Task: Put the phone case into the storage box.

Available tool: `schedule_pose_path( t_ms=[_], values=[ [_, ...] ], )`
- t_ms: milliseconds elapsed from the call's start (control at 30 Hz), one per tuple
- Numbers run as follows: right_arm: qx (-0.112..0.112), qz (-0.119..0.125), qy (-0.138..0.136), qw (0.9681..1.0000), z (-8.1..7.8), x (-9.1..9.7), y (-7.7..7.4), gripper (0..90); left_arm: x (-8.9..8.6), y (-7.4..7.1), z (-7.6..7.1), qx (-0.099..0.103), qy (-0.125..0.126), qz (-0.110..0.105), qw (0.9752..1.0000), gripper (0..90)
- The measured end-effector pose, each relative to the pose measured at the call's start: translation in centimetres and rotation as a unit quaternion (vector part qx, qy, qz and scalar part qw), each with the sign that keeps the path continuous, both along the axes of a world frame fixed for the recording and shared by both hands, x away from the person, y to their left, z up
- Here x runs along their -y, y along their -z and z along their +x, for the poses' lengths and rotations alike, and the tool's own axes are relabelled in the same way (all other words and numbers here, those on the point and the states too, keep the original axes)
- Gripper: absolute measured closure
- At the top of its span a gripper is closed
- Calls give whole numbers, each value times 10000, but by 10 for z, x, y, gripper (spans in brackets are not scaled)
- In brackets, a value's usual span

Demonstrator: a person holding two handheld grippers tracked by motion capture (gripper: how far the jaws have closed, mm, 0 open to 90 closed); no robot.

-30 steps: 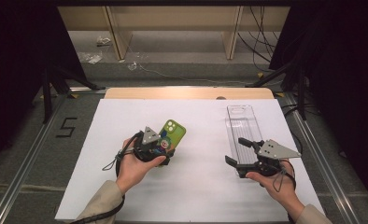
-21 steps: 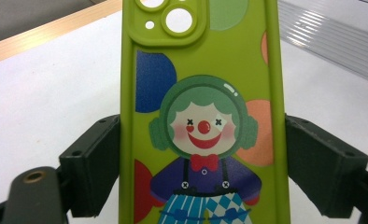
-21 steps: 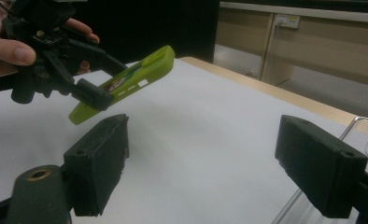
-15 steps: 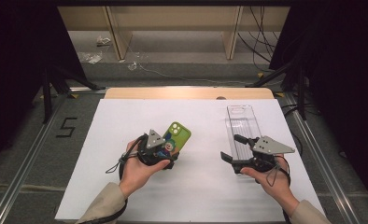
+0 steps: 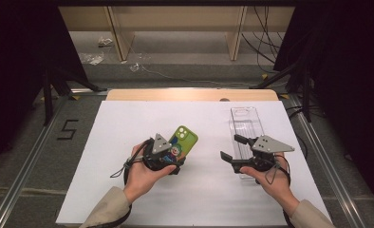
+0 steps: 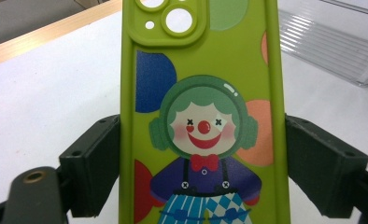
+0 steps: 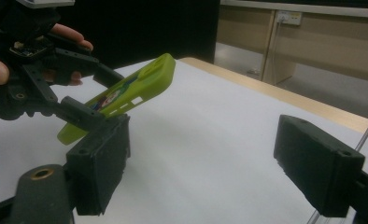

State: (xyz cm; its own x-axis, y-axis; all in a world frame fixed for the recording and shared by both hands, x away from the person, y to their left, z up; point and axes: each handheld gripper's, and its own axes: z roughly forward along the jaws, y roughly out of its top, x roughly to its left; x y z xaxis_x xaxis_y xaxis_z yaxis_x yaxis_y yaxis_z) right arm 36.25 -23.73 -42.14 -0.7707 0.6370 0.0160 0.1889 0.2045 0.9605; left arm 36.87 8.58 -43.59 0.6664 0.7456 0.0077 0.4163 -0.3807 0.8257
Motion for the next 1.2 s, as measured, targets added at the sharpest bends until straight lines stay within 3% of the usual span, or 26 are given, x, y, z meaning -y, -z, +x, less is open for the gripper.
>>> schedule_pose_path(
  t_ms=[1200],
  values=[
    [-181,-95,-100,9997,19,-40,-7,220,24,2,-14,28,375,30,9993,163]
  ],
)
